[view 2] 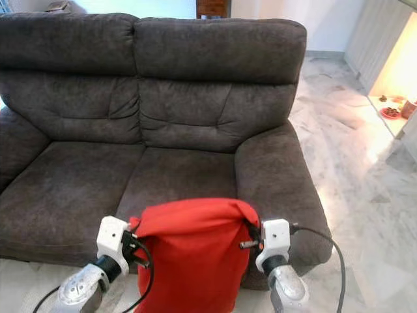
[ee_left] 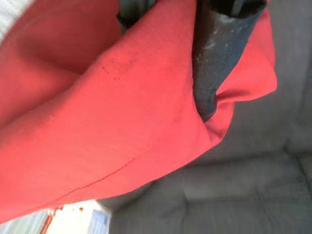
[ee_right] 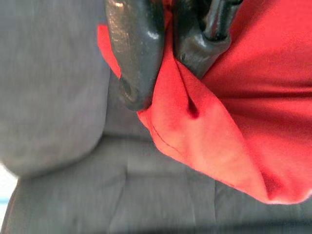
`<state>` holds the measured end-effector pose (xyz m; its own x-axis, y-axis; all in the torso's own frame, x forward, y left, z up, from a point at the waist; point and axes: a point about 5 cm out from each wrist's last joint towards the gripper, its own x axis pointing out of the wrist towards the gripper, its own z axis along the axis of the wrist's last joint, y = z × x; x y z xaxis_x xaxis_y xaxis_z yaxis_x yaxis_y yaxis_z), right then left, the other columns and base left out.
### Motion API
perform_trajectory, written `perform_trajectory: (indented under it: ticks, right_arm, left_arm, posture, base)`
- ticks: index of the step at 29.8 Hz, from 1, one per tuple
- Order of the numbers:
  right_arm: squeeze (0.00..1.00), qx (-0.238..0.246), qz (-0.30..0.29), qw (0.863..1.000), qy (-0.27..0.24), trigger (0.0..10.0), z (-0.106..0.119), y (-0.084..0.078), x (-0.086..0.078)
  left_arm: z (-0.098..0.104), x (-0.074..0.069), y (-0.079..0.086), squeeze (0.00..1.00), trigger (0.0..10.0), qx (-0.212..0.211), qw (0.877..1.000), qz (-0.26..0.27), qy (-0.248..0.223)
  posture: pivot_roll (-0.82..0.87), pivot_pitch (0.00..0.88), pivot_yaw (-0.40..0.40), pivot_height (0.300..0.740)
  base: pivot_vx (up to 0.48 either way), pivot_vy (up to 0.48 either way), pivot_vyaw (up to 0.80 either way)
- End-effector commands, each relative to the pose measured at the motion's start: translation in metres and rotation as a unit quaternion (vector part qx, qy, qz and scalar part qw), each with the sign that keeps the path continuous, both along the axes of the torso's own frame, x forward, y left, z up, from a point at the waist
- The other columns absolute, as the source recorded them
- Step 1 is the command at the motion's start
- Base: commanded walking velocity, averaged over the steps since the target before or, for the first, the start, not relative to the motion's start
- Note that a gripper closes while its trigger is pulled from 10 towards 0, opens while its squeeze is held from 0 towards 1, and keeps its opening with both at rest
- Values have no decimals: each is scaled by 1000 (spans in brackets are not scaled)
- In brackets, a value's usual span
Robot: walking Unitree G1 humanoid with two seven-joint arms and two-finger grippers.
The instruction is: Move the pillow to the sofa from floor
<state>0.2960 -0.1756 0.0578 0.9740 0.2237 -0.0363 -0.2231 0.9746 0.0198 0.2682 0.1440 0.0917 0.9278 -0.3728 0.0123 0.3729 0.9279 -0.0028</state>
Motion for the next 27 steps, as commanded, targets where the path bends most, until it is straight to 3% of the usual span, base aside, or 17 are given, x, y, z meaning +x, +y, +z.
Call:
perform_trajectory:
  ticks: [1,5,8,13,21,27]
  right_arm:
    - [0,13,-45,996,-74,10000,33,-12,12]
    - [0,22,-92,989,-115,10000,57,-24,19]
    - [0,25,-100,988,-117,10000,61,-26,20]
    - [0,25,-103,982,-156,10000,85,-25,19]
    - [0,31,-86,975,-201,10000,116,-15,27]
    - [0,41,-102,965,-239,10000,141,-19,29]
  left_arm:
    - [44,11,11,0,10000,0,996,24,-91]
    - [79,23,11,0,10000,8,990,19,-140]
    - [86,25,10,0,10000,15,989,14,-147]
    - [120,28,13,0,10000,48,980,8,-191]
    - [139,28,16,0,10000,68,974,8,-216]
    - [159,30,19,0,10000,77,967,16,-241]
  posture:
    - [72,99,12,740]
    - [69,97,11,740]
    - [68,97,11,740]
    - [67,99,14,740]
    - [70,101,15,740]
    - [70,95,16,740]
  base:
    - [0,0,0]
    - [0,0,0]
    - [0,0,0]
    - [0,0,0]
    - [0,0,0]
    - [0,0,0]
